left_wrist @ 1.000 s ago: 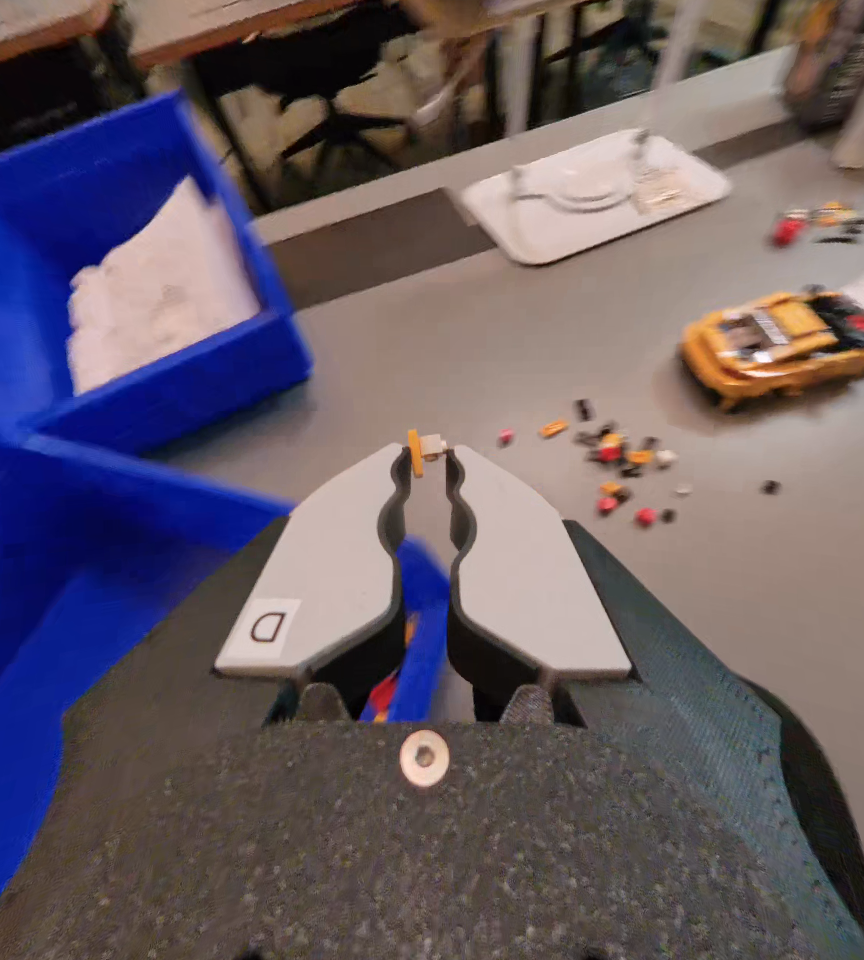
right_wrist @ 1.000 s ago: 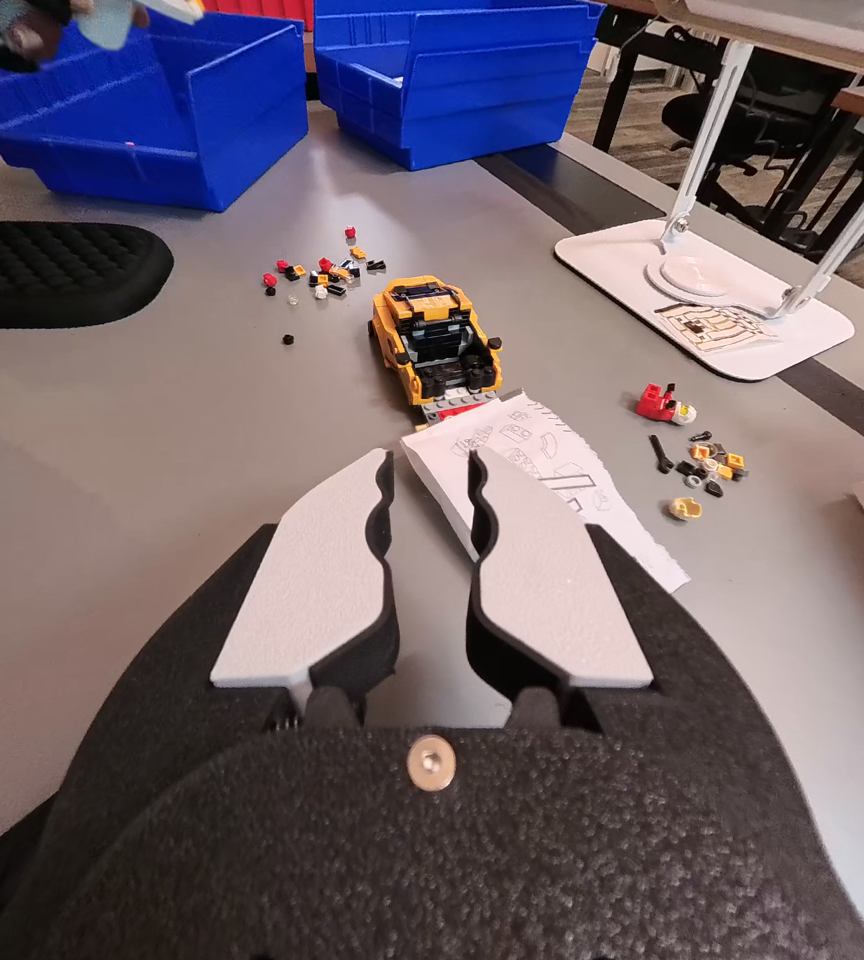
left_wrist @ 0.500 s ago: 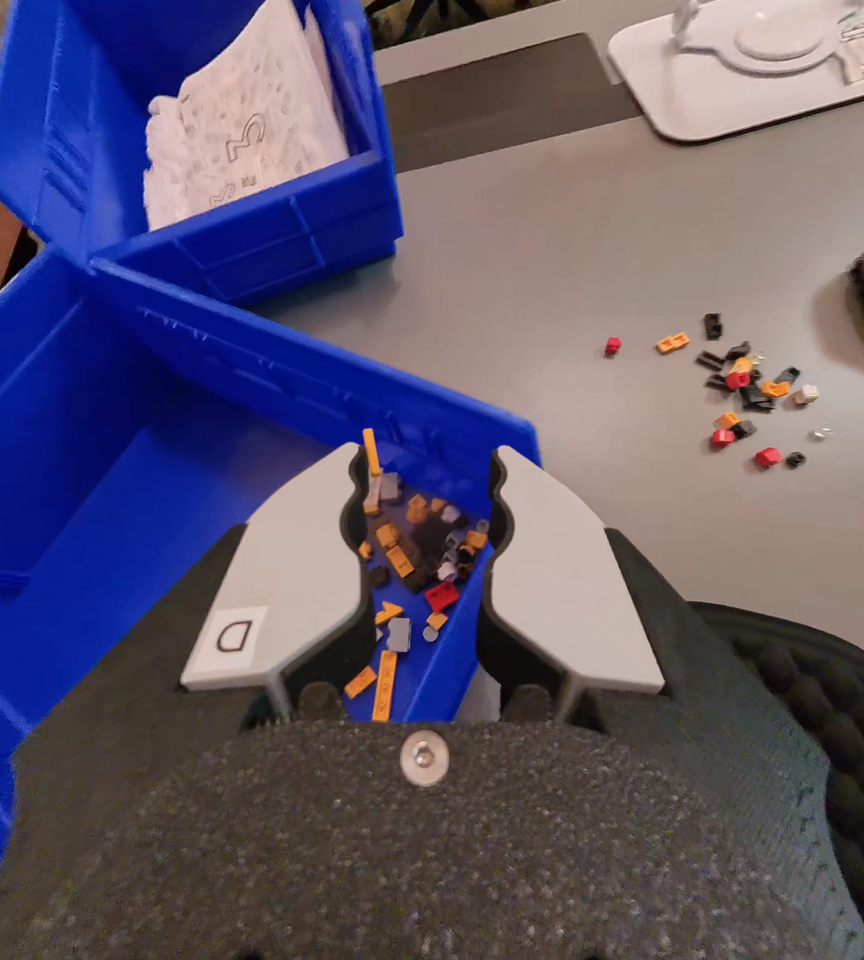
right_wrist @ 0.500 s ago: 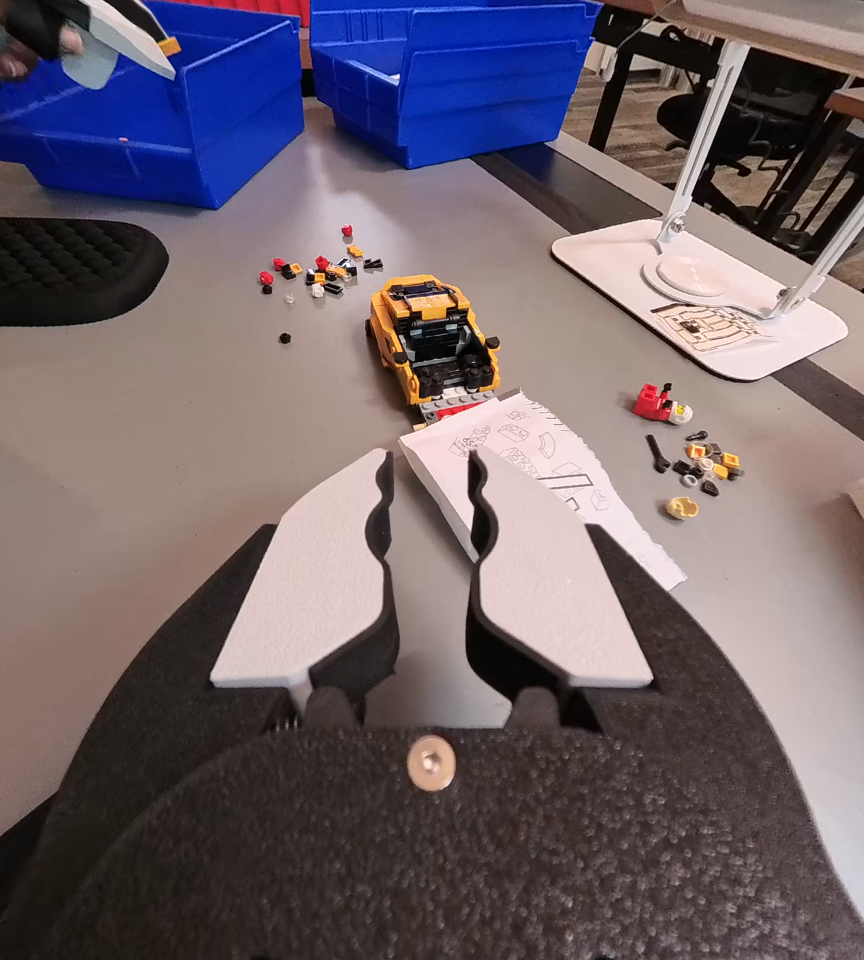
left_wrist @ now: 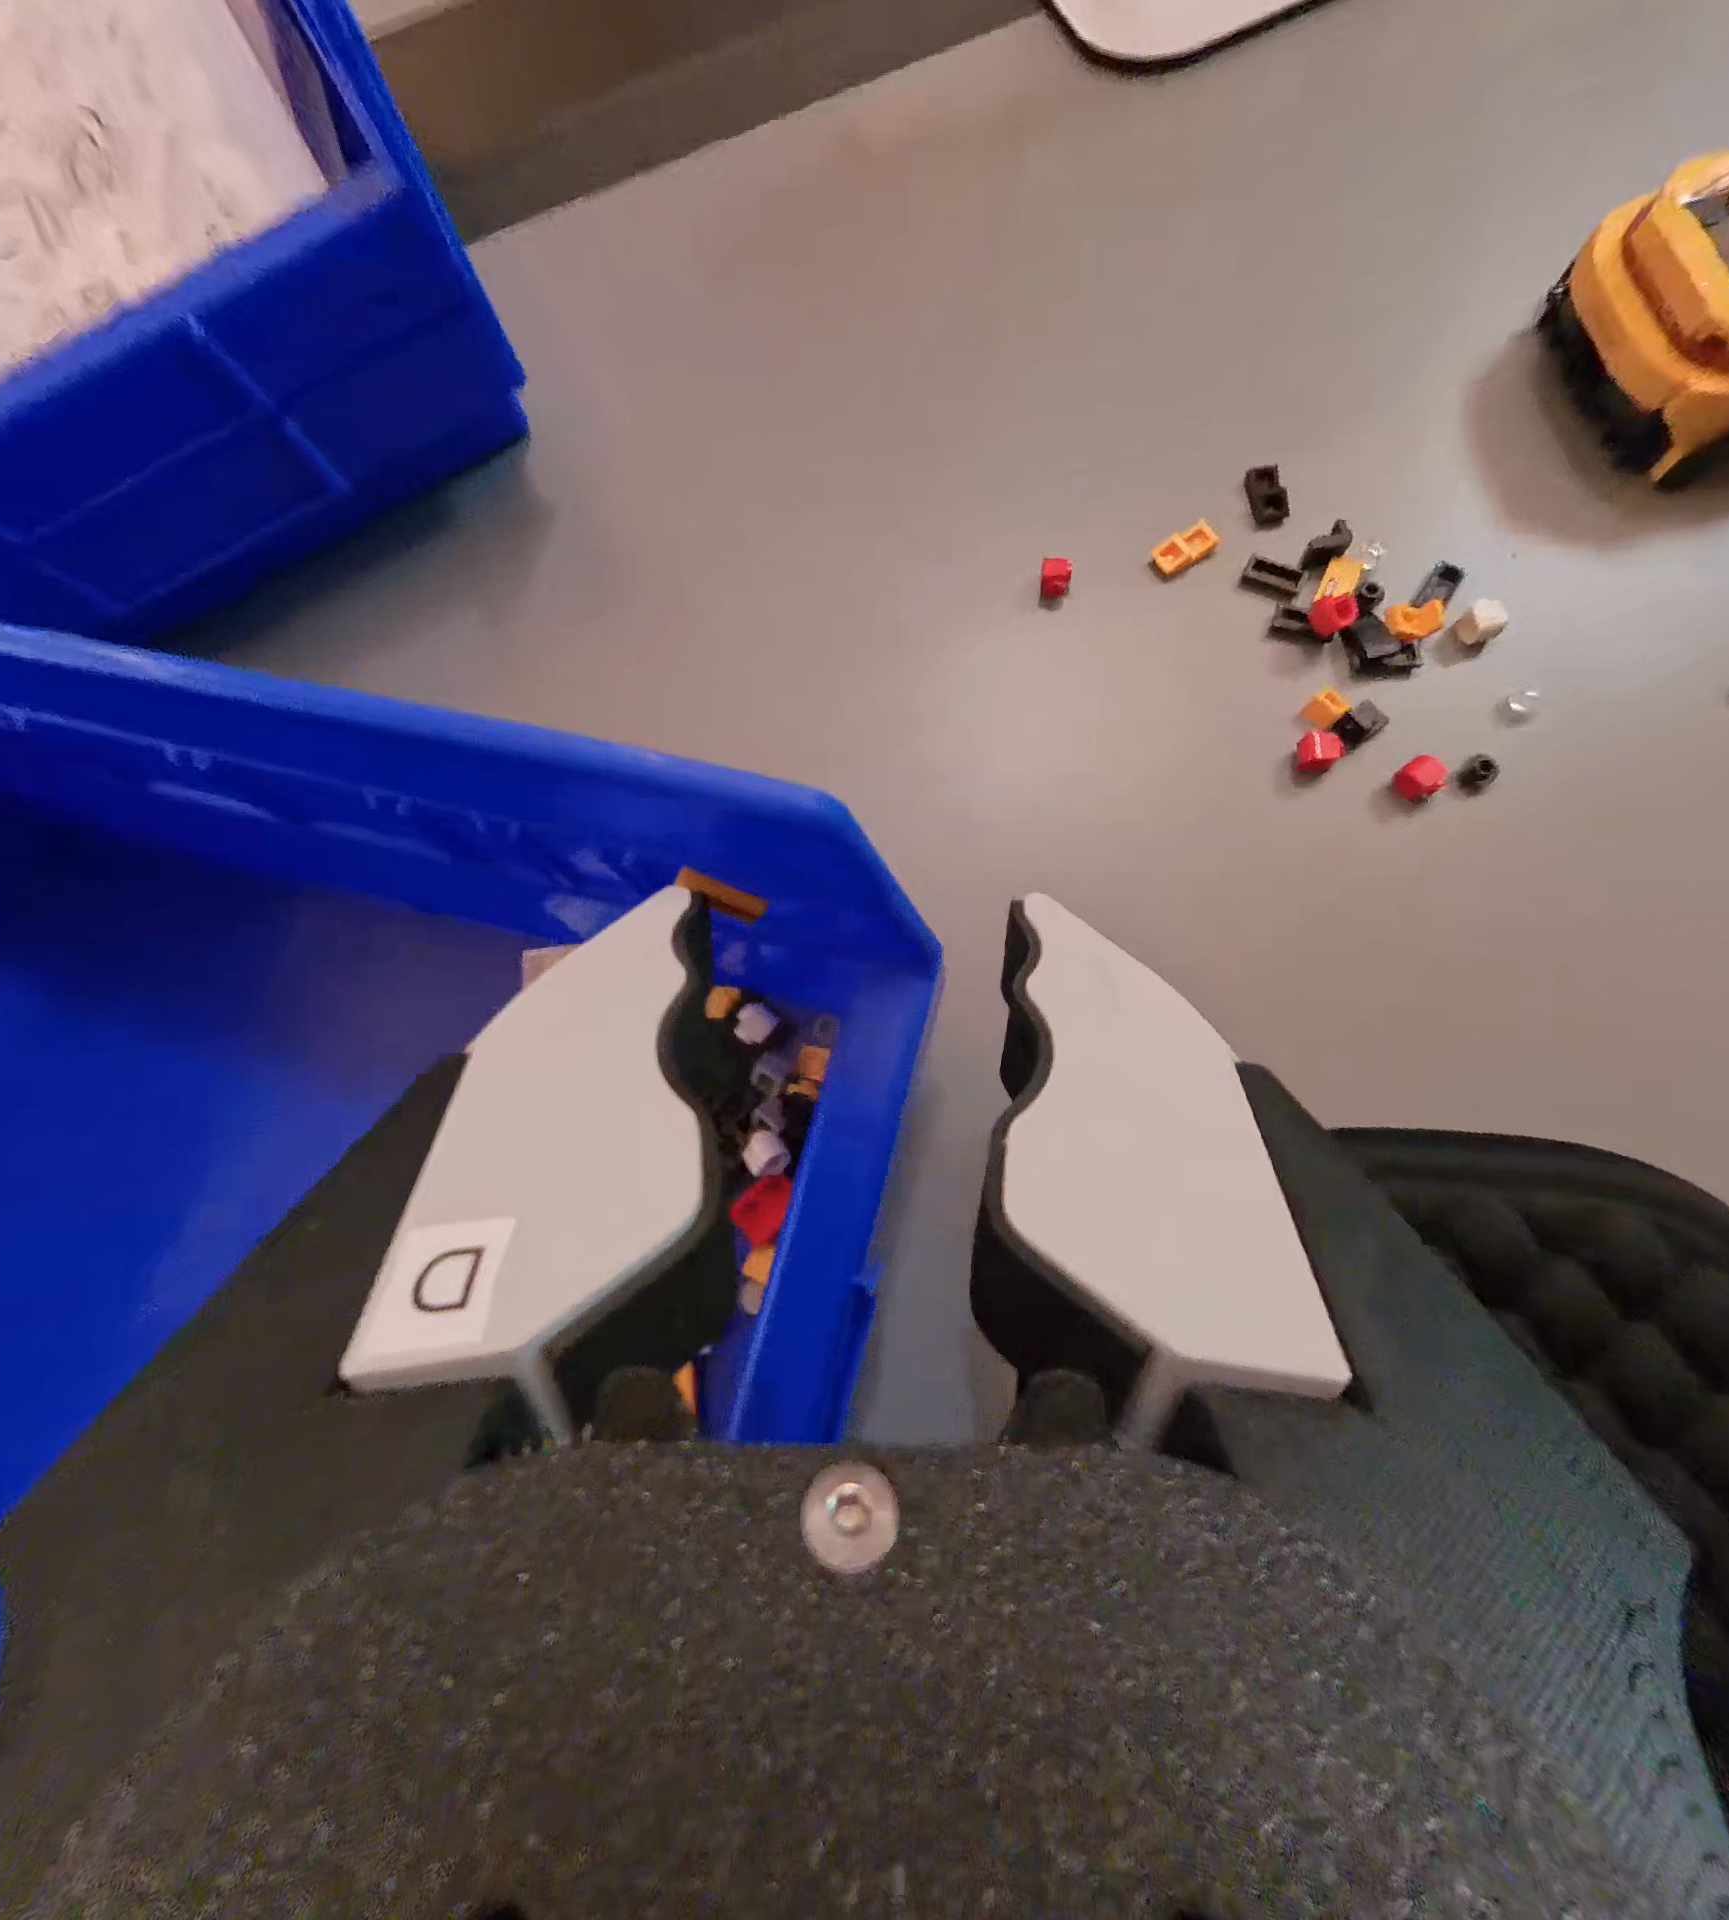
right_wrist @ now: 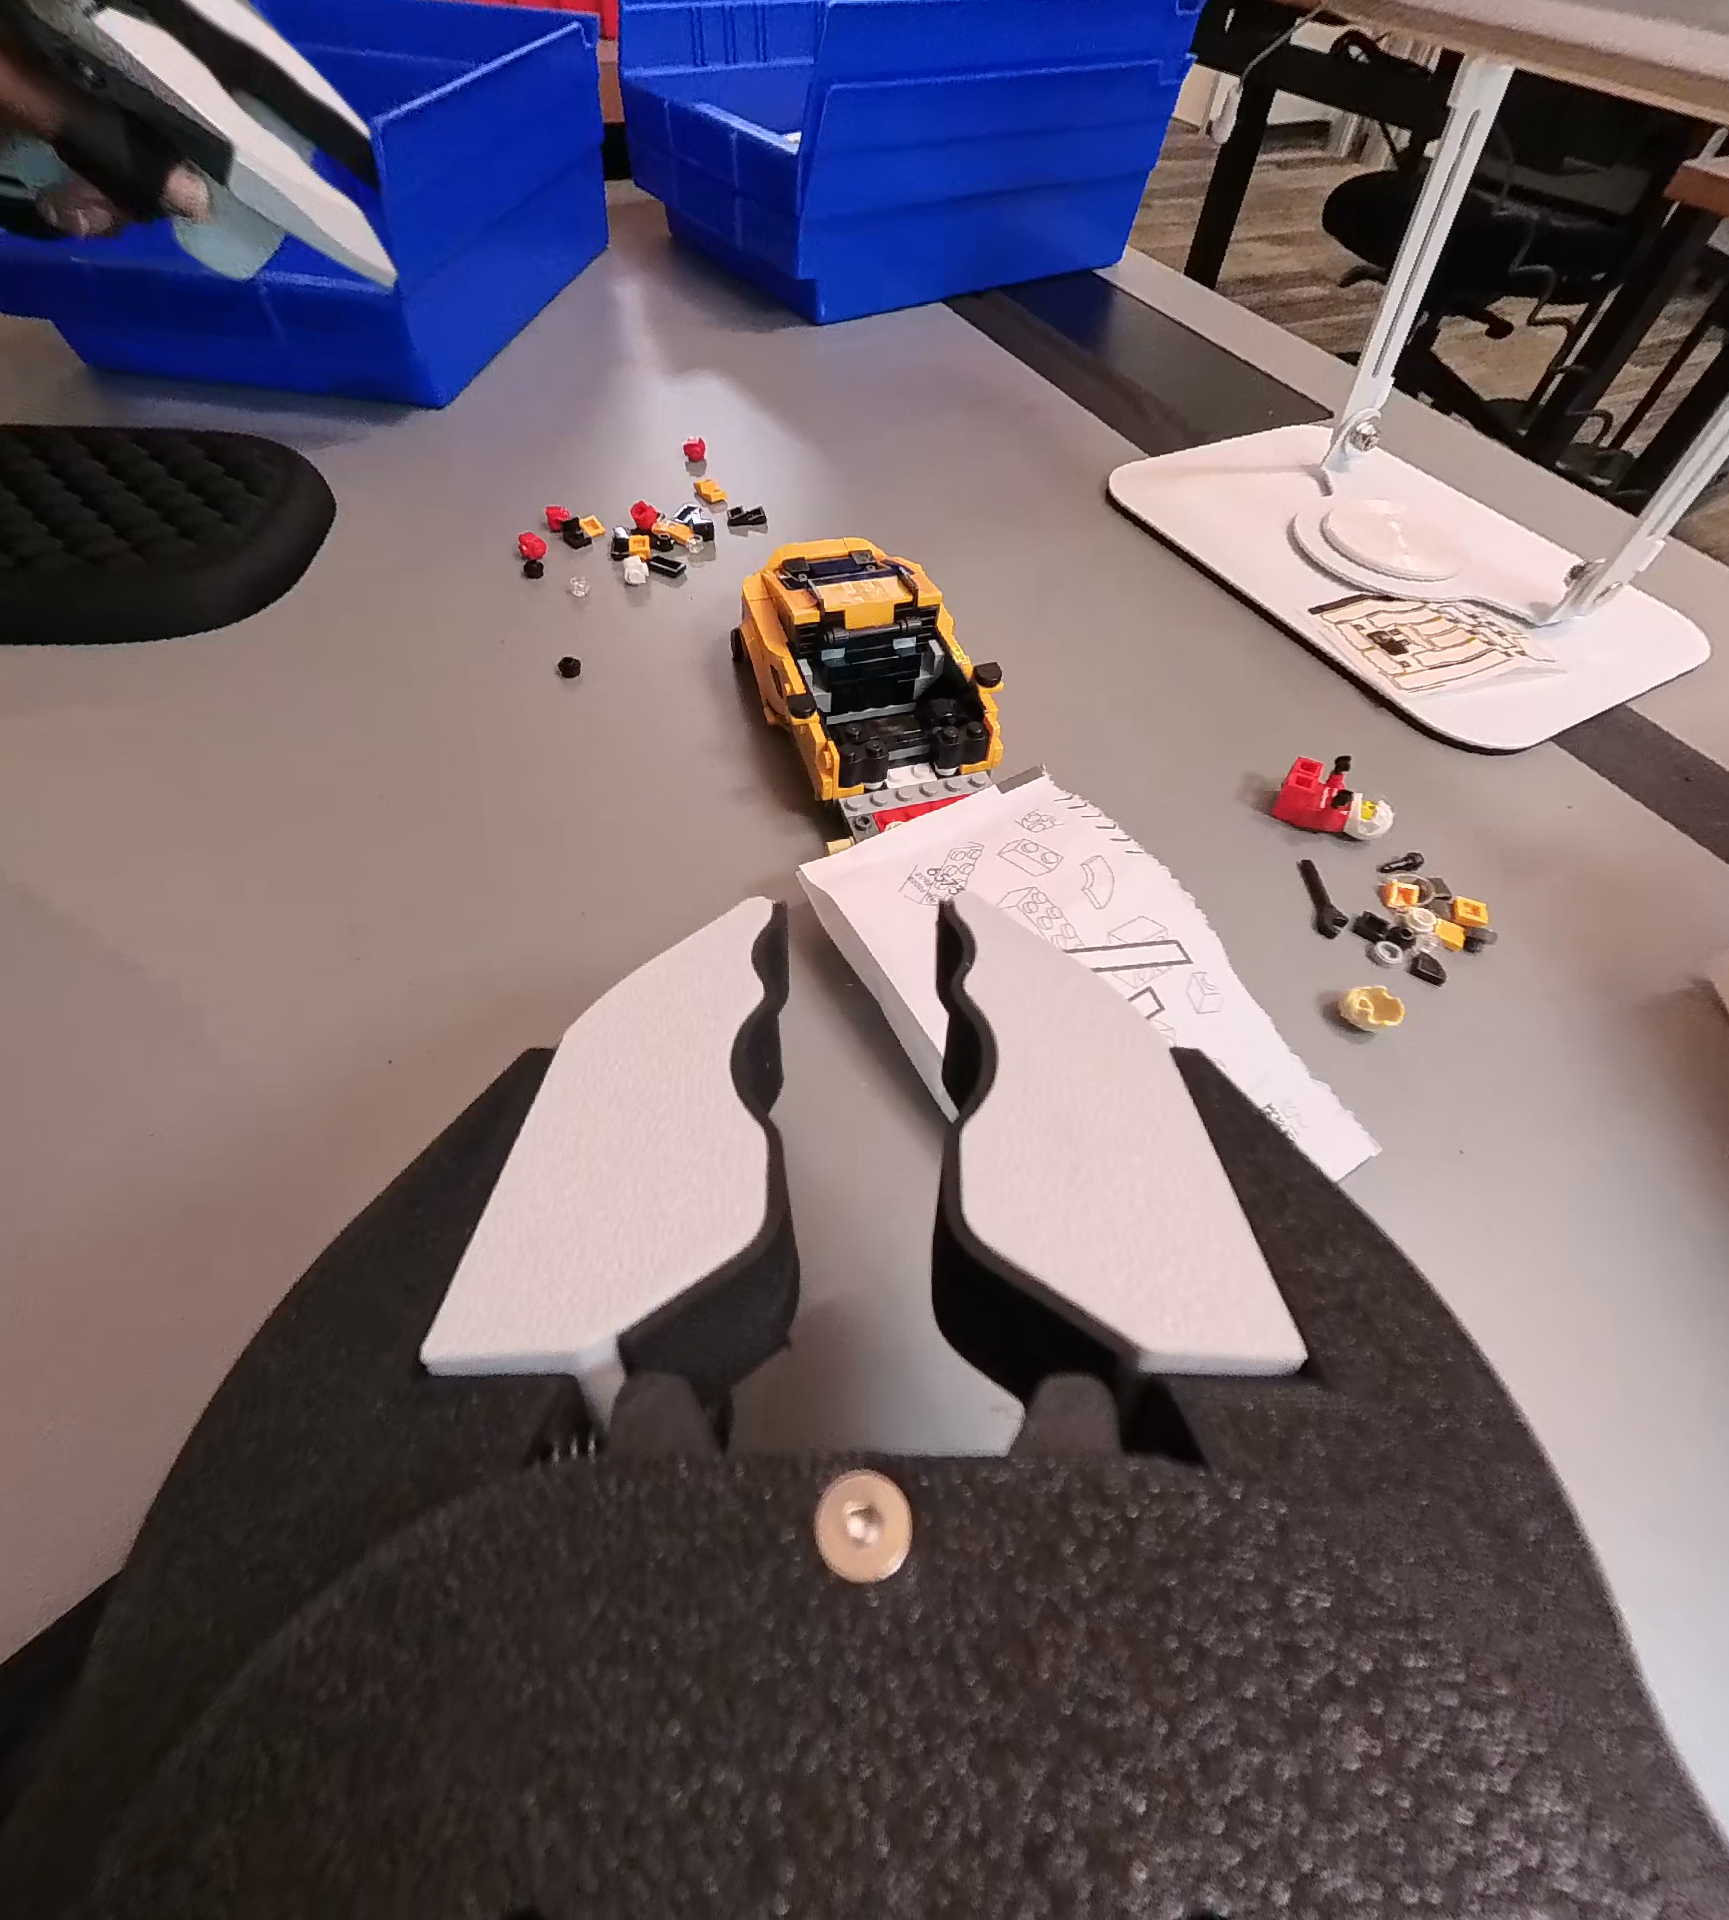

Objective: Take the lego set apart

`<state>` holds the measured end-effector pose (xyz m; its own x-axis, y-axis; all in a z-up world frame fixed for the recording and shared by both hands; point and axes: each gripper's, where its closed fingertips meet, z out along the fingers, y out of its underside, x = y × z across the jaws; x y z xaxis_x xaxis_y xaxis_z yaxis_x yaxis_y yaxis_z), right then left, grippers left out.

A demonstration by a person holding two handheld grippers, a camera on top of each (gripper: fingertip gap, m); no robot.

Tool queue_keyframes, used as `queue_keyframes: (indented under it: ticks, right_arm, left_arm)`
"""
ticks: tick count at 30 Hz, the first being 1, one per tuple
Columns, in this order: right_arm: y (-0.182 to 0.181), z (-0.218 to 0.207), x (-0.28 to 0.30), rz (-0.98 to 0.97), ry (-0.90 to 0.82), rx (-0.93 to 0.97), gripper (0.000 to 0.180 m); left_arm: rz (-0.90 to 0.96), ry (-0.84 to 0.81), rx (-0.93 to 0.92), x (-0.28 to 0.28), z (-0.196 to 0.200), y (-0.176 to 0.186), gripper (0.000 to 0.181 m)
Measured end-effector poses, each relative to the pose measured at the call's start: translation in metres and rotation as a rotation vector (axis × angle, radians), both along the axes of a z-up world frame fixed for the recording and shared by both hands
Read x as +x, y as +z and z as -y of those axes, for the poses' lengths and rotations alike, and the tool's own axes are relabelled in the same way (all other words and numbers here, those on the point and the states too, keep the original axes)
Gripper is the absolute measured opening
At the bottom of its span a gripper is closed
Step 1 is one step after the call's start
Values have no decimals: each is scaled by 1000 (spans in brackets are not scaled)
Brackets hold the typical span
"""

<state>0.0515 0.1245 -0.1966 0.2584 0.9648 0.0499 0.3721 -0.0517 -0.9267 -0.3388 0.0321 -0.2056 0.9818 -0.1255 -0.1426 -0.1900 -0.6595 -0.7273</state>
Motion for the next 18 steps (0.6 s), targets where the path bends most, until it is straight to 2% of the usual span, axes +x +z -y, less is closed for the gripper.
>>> queue_keyframes:
  ticks: [1, 8, 13, 15, 18]
  right_arm:
    - [0, 0, 0, -2, -1, -1, 27]
    - [0, 0, 0, -1, 0, -2, 27]
    - [0, 0, 1, 1, 0, 2, 27]
    - [0, 0, 1, 0, 0, 0, 27]
    - [-1, 0, 0, 4, 2, 0, 27]
  left_arm:
    - [-37, 0, 31, -2, -2, 5, 53]
    - [-125, 30, 126, -7, -3, 30, 52]
    - [-120, 35, 28, -11, 4, 13, 52]
    - [-130, -7, -21, -6, 8, 5, 44]
    - [-192, -5, -50, -8, 9, 0, 49]
